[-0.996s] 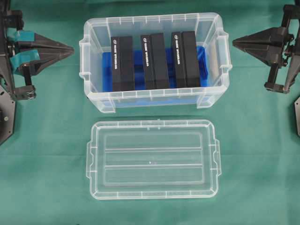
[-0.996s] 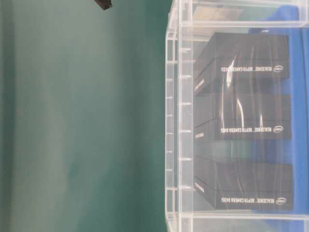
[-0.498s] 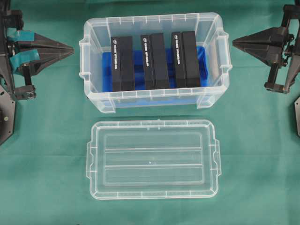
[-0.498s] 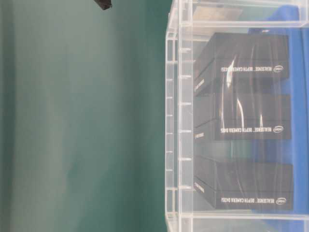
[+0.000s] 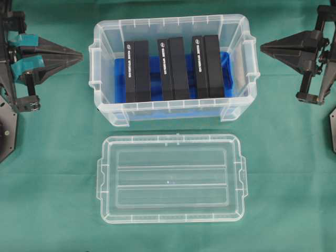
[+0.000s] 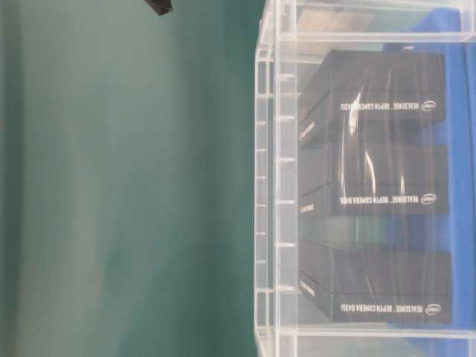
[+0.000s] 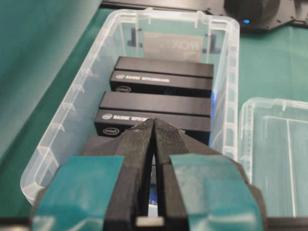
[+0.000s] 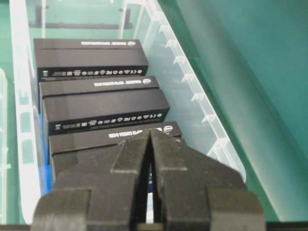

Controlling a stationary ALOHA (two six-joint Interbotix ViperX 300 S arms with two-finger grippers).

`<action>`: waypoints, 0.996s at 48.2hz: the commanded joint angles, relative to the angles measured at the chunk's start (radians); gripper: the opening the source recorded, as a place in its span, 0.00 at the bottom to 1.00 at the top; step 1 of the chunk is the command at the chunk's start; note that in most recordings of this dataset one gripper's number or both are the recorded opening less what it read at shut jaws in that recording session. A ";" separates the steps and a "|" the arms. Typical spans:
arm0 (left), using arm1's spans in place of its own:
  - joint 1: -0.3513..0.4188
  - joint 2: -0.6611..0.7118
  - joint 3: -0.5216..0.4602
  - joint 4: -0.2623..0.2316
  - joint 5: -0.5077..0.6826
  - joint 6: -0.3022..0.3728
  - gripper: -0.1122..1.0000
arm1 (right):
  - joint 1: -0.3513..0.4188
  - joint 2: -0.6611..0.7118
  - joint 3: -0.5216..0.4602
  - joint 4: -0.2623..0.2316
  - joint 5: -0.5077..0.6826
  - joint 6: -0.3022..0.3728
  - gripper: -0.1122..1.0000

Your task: Clamp the lid of the box with both arms, then lift and open it.

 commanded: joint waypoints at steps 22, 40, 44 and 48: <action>-0.049 0.002 -0.015 -0.002 -0.009 -0.003 0.11 | 0.011 -0.002 -0.017 0.002 -0.009 0.005 0.10; -0.109 0.002 -0.017 -0.002 -0.012 -0.008 0.11 | 0.066 -0.002 -0.017 0.003 -0.014 0.009 0.10; -0.114 0.002 -0.017 -0.003 -0.012 -0.008 0.11 | 0.071 -0.002 -0.018 0.003 -0.014 0.009 0.10; -0.114 0.002 -0.015 -0.002 -0.012 -0.008 0.11 | 0.072 -0.002 -0.018 0.003 -0.015 0.009 0.10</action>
